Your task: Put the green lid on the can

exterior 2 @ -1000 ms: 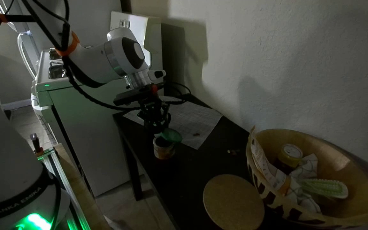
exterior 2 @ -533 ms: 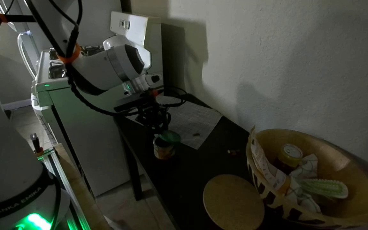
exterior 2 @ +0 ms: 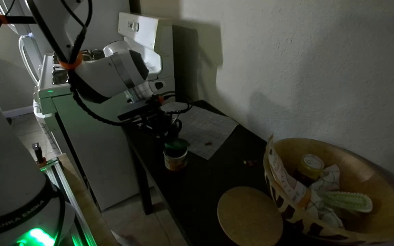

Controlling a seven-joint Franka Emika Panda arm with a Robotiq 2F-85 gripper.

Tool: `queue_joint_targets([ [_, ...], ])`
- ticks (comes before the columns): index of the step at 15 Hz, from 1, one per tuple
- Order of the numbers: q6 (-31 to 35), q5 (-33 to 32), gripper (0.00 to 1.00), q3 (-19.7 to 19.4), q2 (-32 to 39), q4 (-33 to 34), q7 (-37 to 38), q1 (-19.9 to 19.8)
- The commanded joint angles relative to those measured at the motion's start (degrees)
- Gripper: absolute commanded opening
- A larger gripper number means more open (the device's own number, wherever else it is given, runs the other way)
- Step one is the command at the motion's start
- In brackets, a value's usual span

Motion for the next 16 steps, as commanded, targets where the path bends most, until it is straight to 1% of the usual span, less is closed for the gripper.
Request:
queue_joint_targets([
  [1, -1.7, -0.6, 0.01, 0.9, 1.1, 0.0, 1.0, 0.9],
  [4, -4.1, -1.6, 0.01, 1.1, 0.1, 0.1, 4.3, 0.8],
  [8, -6.5, -3.6, 0.01, 1.3, -1.4, 0.3, 11.6, 0.8],
  [9, -6.6, -3.6, 0.01, 1.3, -3.3, -1.5, 12.5, 0.8],
  [10, -7.2, -3.9, 0.01, 1.4, -2.6, -0.7, 13.6, 0.9],
  [11, -7.8, -3.9, 0.01, 1.5, -1.6, 0.4, 14.3, 1.1],
  [13, -8.4, -3.3, 0.01, 1.8, -2.7, -0.6, 14.7, 1.4],
  [14, -8.7, -2.7, 0.01, 1.1, -3.0, -0.9, 14.5, 2.5],
  [16, -9.3, -1.9, 0.01, 1.4, -1.4, 0.4, 13.8, 3.3],
])
